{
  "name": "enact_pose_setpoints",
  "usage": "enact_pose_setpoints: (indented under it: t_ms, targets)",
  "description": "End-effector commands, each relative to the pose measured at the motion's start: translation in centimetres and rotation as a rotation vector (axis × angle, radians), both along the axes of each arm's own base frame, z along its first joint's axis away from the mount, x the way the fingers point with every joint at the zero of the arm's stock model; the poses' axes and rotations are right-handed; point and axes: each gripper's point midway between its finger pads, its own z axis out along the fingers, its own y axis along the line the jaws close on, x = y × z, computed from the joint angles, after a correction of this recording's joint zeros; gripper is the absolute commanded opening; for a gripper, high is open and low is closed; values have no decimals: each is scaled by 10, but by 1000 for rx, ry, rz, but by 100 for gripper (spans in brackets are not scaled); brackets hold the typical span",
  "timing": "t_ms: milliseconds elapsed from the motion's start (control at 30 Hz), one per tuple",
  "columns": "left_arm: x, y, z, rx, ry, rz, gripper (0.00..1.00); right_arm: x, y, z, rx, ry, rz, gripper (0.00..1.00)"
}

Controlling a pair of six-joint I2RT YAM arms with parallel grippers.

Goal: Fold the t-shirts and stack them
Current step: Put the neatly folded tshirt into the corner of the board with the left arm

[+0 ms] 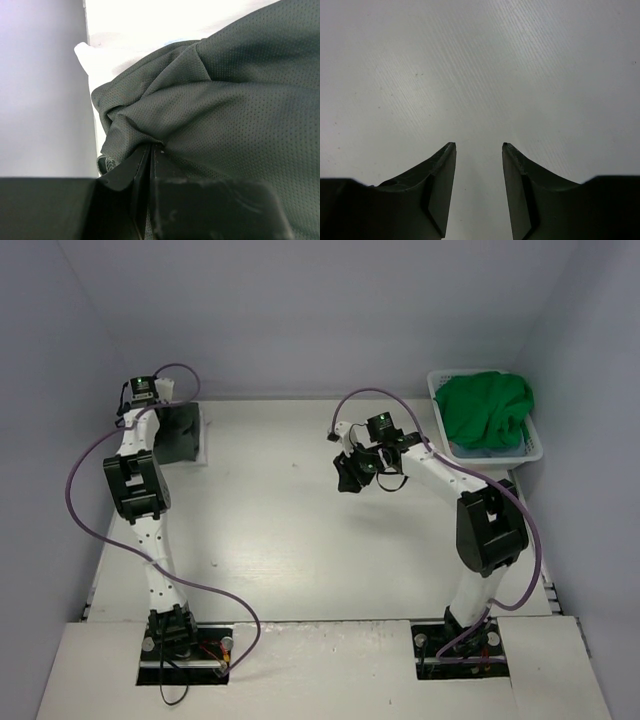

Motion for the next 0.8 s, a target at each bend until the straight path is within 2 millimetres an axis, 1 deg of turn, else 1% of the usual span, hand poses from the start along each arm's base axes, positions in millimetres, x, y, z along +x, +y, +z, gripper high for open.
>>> enact_pose_setpoints:
  t_ms: [0,67,100,167,200,233,267,300,333,367,400,433,467,500,533,567,600,633,667,700,733,767]
  targets:
    - [9,-3,86,-33,-172,7,0,6,2,8,5,-41,9,39]
    - [7,-14,105,-71,-189,-13,0,6,2,9,4,-41,7,41]
    - [7,-17,131,-80,-237,-11,1,6,2,9,5,-42,4,42]
    - [4,-28,152,-110,-264,-29,7,7,1,10,1,-51,7,45]
    - [0,-37,176,-139,-306,-47,10,8,0,8,-6,-54,2,46]
    - [-3,-43,187,-159,-320,-62,19,8,-2,8,-10,-56,1,49]
    - [-9,-51,194,-182,-315,-74,24,10,-4,6,-14,-60,-4,50]
    - [-18,-63,211,-222,-329,-91,33,11,-7,5,-21,-67,-13,52]
    - [-24,-68,219,-245,-336,-100,36,13,-8,6,-20,-70,-18,53]
    - [-35,-76,240,-274,-362,-109,38,15,-11,7,-21,-72,-34,53]
    - [-42,-83,246,-295,-362,-124,39,16,-12,10,-20,-80,-44,54]
    - [-52,-95,246,-343,-338,-155,41,20,-15,12,-31,-96,-61,54]
    - [-66,-104,265,-360,-355,-182,42,23,-18,14,-36,-115,-76,55]
    - [-75,-112,270,-386,-350,-203,42,27,-21,19,-44,-138,-103,56]
    - [-90,-127,262,-451,-299,-247,42,32,-26,20,-62,-156,-127,56]
    - [-107,-139,276,-472,-304,-283,42,39,-33,20,-98,-184,-164,56]
    - [-118,-146,276,-497,-286,-301,42,44,-39,21,-108,-190,-189,56]
    - [-133,-159,275,-549,-255,-334,42,46,-44,22,-112,-191,-206,57]
    - [-153,-167,275,-569,-232,-353,43,51,-55,23,-114,-191,-235,58]
    - [-165,-173,274,-587,-215,-371,43,53,-61,27,-110,-194,-250,61]
    - [-178,-179,270,-604,-190,-384,44,55,-69,30,-102,-191,-272,62]
    - [-201,-187,267,-618,-174,-399,44,56,-75,34,-85,-190,-286,62]
